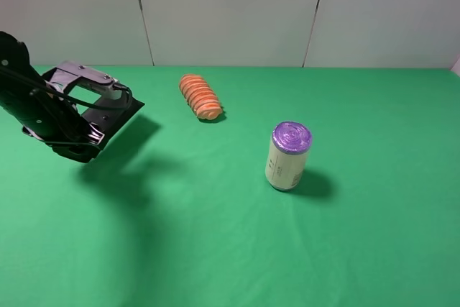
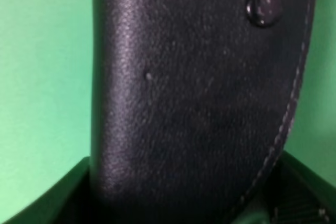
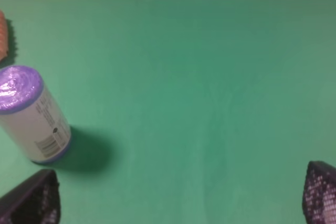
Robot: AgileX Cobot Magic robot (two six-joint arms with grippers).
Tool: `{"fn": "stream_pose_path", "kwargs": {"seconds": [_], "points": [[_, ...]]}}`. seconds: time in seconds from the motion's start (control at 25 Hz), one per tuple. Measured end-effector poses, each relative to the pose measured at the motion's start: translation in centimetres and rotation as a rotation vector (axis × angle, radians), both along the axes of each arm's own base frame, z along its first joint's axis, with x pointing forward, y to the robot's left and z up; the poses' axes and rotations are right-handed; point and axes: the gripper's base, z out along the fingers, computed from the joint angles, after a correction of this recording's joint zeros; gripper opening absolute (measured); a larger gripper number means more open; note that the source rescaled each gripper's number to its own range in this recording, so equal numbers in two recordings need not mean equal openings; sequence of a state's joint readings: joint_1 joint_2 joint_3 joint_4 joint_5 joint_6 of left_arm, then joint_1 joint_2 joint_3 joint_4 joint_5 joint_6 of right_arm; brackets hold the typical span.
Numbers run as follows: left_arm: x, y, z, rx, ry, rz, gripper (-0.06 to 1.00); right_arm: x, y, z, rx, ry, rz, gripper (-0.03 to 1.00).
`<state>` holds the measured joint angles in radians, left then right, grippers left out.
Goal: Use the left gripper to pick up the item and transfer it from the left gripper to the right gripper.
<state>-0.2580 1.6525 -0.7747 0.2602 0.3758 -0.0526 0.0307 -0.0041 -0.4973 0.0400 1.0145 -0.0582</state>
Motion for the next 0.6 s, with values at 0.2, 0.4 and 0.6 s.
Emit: {"fn": "stream_pose_path", "kwargs": {"seconds": [0.2,0.4,0.6], "points": [[-1.1,0.5,2.0,0.028,0.010,-0.006,0.03,0.0,0.0,0.0,0.000,0.000,0.000,1.00],[-2.1,0.9,4.4,0.032,-0.032,-0.010,0.02,0.0,0.0,0.0,0.000,0.000,0.000,1.00],[-2.9,1.2,7.0,0.033,-0.083,-0.013,0.02,0.0,0.0,0.0,0.000,0.000,0.000,1.00]]}}
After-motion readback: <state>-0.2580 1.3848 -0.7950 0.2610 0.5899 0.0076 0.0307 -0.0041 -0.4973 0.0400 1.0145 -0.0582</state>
